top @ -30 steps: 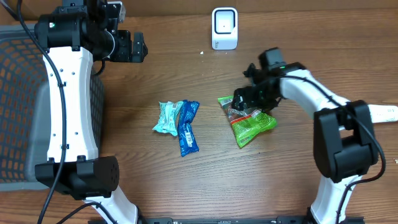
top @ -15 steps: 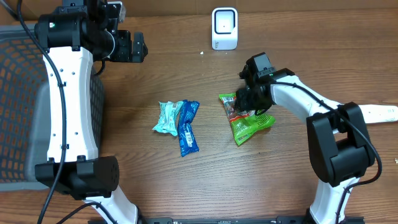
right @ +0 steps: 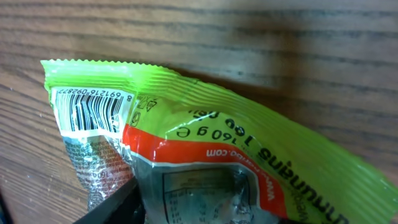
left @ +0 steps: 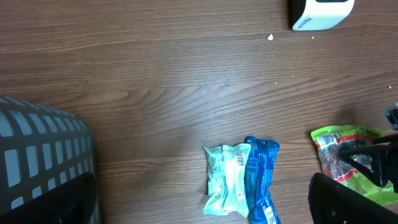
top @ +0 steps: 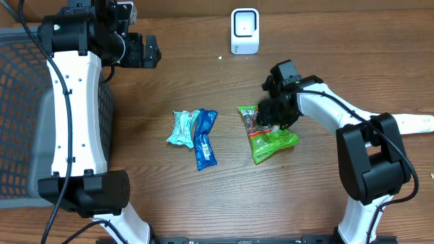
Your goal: Scan the item barcode
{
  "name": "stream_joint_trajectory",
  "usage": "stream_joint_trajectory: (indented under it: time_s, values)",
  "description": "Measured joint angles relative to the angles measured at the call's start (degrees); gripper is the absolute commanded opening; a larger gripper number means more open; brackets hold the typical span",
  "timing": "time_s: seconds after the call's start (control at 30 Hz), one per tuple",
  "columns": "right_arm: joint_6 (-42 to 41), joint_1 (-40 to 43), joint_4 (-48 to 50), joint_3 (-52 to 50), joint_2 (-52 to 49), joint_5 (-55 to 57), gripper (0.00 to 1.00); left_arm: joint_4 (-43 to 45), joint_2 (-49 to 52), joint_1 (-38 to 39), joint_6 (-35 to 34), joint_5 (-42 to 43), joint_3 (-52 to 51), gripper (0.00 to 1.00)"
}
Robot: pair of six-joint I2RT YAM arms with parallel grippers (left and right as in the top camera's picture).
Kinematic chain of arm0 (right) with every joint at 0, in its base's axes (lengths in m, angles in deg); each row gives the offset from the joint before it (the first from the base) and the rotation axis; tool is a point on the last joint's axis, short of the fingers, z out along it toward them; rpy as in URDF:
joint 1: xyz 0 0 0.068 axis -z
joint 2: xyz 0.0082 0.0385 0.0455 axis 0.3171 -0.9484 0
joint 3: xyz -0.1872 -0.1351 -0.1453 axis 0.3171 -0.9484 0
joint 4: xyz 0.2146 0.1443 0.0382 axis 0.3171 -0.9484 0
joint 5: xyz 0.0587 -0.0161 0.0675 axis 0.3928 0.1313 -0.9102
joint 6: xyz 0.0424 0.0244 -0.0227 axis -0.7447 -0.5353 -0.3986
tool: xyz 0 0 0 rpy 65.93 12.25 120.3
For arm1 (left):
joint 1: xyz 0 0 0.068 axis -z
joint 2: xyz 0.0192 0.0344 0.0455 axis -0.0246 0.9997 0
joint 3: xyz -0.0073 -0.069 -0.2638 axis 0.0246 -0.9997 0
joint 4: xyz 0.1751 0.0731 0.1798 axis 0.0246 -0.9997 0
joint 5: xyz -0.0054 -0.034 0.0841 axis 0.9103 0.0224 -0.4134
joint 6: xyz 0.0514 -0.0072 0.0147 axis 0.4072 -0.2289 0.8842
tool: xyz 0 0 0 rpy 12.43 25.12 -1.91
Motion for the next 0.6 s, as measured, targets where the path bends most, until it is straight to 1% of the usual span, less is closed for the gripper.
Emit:
stream_joint_trajectory:
  time_s: [0.1,0.13,0.17,0.27,0.33,0.4,0.57,0.6]
  values:
    - [-0.04,-0.02,-0.61,0.0,0.09,-0.57,0.74,0.0,0.0,0.0,0.0,0.0,0.0,1.0]
    - [0.04,-0.07,-0.98,0.0,0.22,-1.03,0.79,0.0,-0.02,0.0,0.0,0.0,0.0,1.0]
    - [0.17,-0.13,-1.4,0.0,0.42,-1.18,0.81,0.0,0.0,0.0,0.0,0.0,0.0,1.0]
    - [0.94,-0.22,-3.02,0.0,0.61,-1.44,0.81,0.02,-0.02,0.0,0.0,0.0,0.0,1.0]
    - [1.16,-0.17,-3.96,0.04,0.68,-1.42,0.77,0.0,-0.02,0.0,0.0,0.0,0.0,1.0]
    - [1.25,-0.15,-5.01,0.04,0.7,-1.07,0.74,0.0,0.0,0.0,0.0,0.0,0.0,1.0]
    - [1.29,-0.11,-6.1,-0.09,0.7,-1.05,0.73,0.0,0.0,0.0,0.0,0.0,0.0,1.0]
    - [1.29,-0.11,-5.79,-0.28,0.72,-1.05,0.7,0.0,0.0,0.0,0.0,0.0,0.0,1.0]
